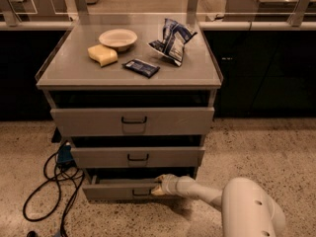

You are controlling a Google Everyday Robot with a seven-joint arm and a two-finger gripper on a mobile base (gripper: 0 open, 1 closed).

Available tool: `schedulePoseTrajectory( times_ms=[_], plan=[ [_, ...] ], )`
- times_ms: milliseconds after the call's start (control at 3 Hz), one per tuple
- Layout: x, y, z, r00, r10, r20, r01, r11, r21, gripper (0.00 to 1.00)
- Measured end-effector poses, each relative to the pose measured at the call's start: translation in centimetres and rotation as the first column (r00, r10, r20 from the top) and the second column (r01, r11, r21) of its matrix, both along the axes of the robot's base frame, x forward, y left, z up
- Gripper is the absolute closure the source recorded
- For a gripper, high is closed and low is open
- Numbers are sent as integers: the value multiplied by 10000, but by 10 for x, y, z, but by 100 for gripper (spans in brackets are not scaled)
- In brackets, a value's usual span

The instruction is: Open bottom drawer

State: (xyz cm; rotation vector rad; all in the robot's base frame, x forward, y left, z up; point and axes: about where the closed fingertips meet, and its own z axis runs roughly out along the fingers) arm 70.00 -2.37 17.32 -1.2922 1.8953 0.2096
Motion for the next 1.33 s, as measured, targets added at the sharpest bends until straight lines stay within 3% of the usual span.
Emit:
schedulePoseTrajectory(
  times_ms=[333, 1000, 1333],
  plan=[
    [0, 0, 0, 10000, 0, 0, 0, 10000, 0, 100],
    [-37, -20, 4, 9993, -333, -195, 321, 9978, -574, 100],
    [-38, -20, 4, 9993, -333, -195, 321, 9978, -575, 100]
  ],
)
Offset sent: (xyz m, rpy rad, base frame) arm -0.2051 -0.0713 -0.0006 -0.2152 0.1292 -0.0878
